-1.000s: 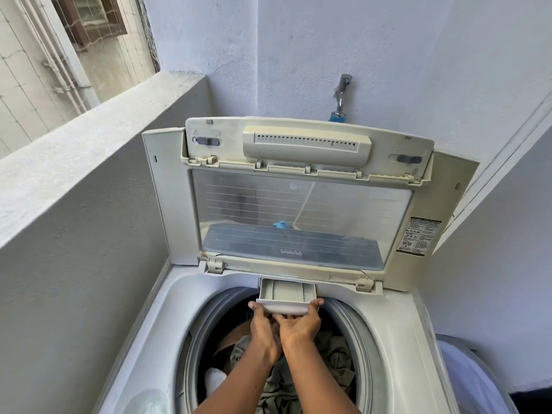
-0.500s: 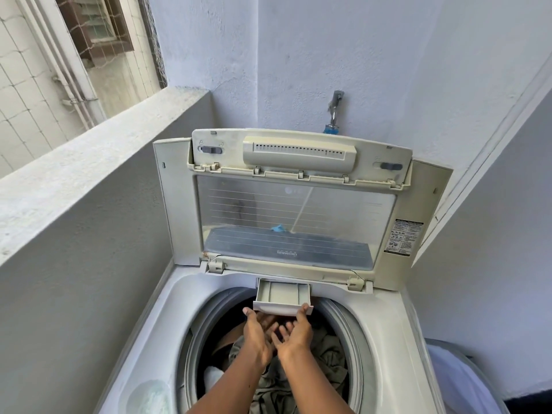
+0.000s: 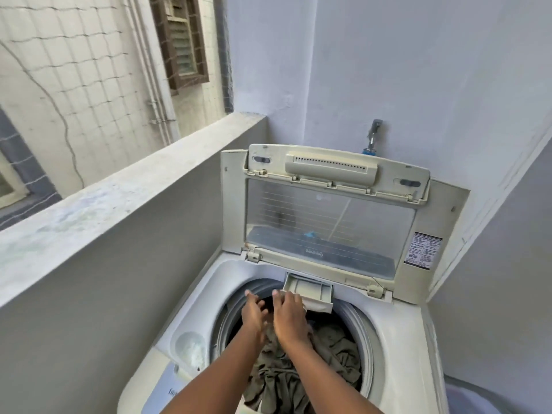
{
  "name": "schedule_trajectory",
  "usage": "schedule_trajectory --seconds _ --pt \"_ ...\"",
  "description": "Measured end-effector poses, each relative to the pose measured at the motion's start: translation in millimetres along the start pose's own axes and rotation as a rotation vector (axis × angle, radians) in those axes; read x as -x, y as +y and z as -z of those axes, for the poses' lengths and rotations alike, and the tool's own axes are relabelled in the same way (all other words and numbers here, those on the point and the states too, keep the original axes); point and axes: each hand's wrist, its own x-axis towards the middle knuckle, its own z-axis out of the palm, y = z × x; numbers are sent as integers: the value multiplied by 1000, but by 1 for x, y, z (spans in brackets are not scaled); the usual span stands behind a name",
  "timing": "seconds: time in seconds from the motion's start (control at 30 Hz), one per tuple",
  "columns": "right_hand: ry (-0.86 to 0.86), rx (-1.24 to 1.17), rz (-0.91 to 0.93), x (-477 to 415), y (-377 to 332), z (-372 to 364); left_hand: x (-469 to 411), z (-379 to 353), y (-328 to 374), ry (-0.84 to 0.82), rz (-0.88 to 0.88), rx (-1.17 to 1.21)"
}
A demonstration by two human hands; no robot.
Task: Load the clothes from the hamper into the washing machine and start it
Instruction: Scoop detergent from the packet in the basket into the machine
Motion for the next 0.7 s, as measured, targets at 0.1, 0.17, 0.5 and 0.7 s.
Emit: schedule_trajectory --seconds 0.1,0.17,0.5,0.7 --pt "23 211 329 10 -11 -4 2 17 5 96 -96 -5" --pt "84 257 475 18 -21 -11 -18 36 -4 178 -180 15" --pt "140 221 907 84 -95 -27 122 102 66 547 -687 -181" --pt "143 96 1059 129 -143 -37 173 157 106 708 -868 -213"
